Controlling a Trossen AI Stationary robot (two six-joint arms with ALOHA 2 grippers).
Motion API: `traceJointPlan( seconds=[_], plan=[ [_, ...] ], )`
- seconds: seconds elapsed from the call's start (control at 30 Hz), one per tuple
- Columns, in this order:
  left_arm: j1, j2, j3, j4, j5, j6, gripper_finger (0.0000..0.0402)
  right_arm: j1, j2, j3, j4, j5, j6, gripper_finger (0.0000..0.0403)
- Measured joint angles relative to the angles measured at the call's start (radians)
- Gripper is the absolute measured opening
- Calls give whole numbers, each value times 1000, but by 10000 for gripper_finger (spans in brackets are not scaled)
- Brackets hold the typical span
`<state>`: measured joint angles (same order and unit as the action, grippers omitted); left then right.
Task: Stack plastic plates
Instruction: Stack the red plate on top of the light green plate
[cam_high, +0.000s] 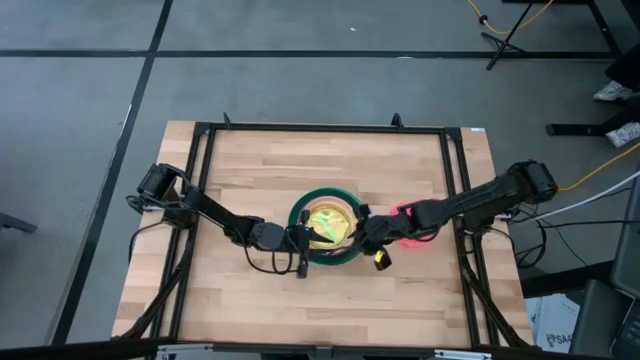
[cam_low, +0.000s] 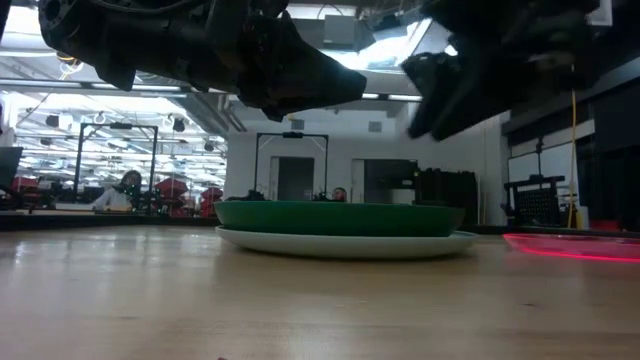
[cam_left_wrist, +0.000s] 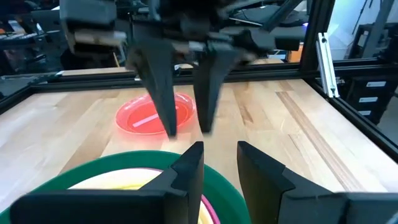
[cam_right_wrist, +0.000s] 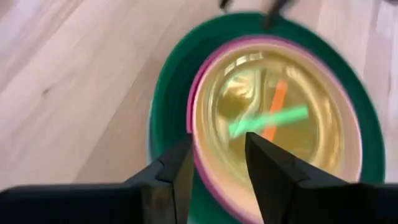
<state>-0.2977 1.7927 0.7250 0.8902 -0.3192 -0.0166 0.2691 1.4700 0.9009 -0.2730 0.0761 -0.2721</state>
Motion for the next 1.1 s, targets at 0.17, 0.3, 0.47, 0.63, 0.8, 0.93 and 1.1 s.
traceJointPlan(
  seconds=[0.17,0.3,0.47,0.63,0.8,0.93,1.1],
  plan=[
    [0,0,0,0,0,-3,90,0,-83,0,-196,-42,142,138],
    [0,0,0,0,-1,-4,90,0,-97,0,-334,-44,271,138],
    [0,0,0,0,-4,-6,90,0,-84,-1,-481,-43,407,138],
    [0,0,0,0,-3,-6,90,0,-85,-33,-479,-53,578,137],
    [0,0,0,0,-3,-6,90,-1,-85,-83,-485,-68,784,137],
    [0,0,0,0,-5,-6,90,-1,-85,-90,-479,1,827,137],
    [1,0,0,0,-12,-8,90,-1,-85,-121,-462,8,851,137]
  ],
)
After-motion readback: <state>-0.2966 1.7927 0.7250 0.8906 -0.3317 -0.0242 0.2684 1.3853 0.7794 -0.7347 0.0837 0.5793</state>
